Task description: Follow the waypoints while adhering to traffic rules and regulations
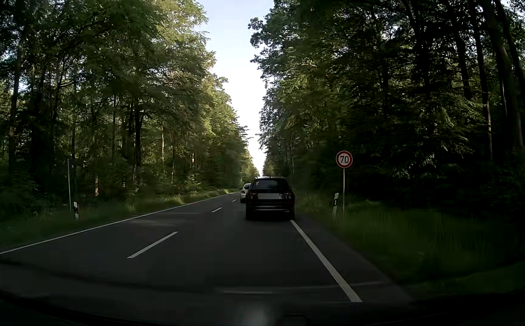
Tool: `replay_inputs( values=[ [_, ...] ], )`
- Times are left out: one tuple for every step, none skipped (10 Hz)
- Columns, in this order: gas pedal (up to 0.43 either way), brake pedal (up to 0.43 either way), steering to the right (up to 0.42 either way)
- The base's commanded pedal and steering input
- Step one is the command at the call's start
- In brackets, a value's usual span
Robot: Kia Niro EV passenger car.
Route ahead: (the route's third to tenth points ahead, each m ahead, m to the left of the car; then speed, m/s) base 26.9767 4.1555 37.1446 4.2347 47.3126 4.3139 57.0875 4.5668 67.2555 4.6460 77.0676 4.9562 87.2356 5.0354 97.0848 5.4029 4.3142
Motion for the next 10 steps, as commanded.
replay_inputs(
  values=[
    [0.0,0.0,-0.003],
    [0.0,0.0,-0.003],
    [0.0,0.0,-0.003],
    [0.0,0.0,-0.003],
    [0.0,0.0,-0.003],
    [0.0,0.0,-0.003],
    [0.0,0.0,-0.003],
    [0.0,0.0,-0.003],
    [0.0,0.0,-0.003],
    [0.0,0.0,-0.003]
  ],
)
